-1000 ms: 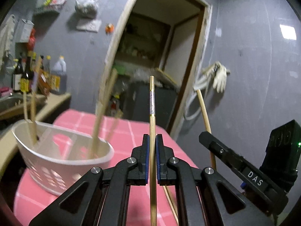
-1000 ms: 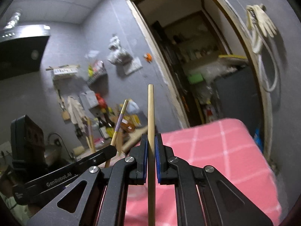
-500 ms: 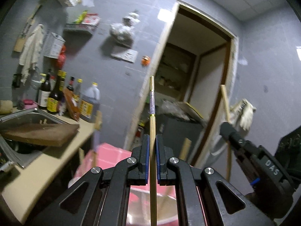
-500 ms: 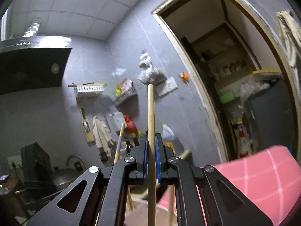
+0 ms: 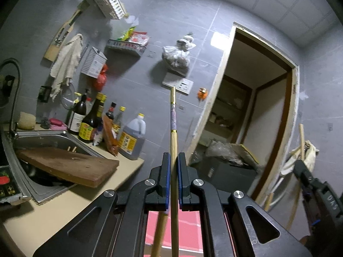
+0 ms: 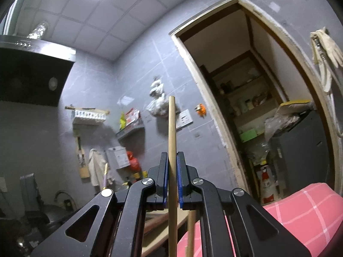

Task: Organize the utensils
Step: 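Lift both held chopsticks and carry them over the white holder, then lower both chopsticks into the white holder and open both grippers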

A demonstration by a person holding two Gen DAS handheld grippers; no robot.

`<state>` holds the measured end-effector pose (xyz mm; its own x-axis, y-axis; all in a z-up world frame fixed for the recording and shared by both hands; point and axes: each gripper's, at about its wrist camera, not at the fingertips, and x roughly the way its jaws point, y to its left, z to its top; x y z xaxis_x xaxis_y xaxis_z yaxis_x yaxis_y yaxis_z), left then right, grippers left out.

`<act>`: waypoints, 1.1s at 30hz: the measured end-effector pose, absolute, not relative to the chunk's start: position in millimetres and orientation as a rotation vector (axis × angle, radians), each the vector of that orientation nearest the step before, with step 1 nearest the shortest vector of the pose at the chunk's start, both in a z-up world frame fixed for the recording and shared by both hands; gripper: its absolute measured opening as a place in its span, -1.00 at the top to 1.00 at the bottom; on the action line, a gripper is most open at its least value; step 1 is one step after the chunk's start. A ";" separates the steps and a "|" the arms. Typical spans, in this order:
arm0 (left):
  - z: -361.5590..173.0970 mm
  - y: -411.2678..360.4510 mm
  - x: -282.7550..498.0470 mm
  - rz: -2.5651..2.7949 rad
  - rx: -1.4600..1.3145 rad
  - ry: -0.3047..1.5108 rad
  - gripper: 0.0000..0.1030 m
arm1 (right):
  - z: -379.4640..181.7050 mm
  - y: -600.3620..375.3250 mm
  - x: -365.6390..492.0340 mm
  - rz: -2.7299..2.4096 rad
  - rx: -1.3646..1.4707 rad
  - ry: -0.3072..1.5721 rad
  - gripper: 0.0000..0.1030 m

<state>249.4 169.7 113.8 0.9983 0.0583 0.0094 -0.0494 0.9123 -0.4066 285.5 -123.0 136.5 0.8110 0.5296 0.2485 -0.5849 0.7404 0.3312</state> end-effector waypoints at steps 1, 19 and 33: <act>111.3 170.1 249.7 0.064 -0.424 -0.025 0.92 | 134.5 -125.6 286.3 0.605 0.427 -0.145 0.89; 87.3 164.7 251.0 0.110 -0.464 -0.051 0.92 | 119.9 -122.4 285.7 0.552 0.456 -0.187 0.89; 69.6 146.4 249.9 0.113 -0.384 -0.012 0.92 | 108.6 -110.7 281.7 0.534 0.378 -0.153 0.89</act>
